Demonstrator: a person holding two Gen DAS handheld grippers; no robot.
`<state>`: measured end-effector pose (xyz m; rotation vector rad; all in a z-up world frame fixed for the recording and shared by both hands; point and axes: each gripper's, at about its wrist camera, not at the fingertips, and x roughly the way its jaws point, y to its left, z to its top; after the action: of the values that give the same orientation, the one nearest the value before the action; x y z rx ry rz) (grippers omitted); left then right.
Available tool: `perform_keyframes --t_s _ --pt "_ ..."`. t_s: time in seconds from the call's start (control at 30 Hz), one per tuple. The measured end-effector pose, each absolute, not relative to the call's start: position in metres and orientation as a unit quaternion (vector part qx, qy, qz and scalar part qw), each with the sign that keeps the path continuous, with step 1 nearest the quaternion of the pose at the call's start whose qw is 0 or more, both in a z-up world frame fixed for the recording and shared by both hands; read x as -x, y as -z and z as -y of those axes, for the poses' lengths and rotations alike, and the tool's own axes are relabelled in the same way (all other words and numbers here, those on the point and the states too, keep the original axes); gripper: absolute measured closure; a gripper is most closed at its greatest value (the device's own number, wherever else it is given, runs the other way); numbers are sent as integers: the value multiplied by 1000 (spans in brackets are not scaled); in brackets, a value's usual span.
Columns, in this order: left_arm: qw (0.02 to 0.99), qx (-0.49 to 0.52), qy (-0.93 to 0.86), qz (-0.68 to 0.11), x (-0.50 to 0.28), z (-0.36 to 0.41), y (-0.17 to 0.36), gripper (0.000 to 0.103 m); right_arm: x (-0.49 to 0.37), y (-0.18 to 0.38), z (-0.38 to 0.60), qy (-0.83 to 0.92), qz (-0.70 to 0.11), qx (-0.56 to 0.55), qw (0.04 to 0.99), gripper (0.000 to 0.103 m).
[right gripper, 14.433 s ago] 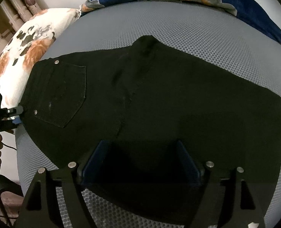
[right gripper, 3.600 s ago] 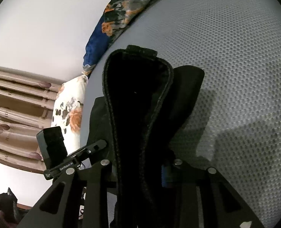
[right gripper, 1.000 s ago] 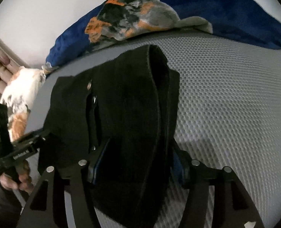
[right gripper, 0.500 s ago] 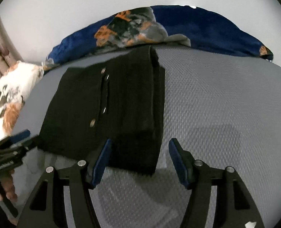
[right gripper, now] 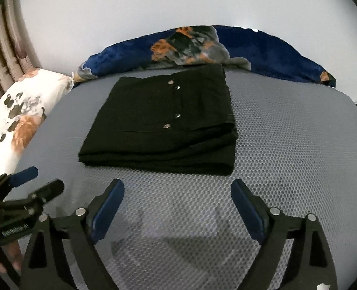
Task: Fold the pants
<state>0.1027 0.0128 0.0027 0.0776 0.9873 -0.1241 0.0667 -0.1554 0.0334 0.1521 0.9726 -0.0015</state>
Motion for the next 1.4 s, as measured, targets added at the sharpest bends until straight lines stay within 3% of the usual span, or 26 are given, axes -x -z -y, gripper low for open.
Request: perform_keyframes --t_s 0.47,1.4 --pt "883 -68 61 -460 -75 -12 2 20 -39 -41 130 45 -466 -57 882 8" --pt "883 -58 47 -463 -80 -17 5 20 -32 -26 112 33 -487 -44 872 8"
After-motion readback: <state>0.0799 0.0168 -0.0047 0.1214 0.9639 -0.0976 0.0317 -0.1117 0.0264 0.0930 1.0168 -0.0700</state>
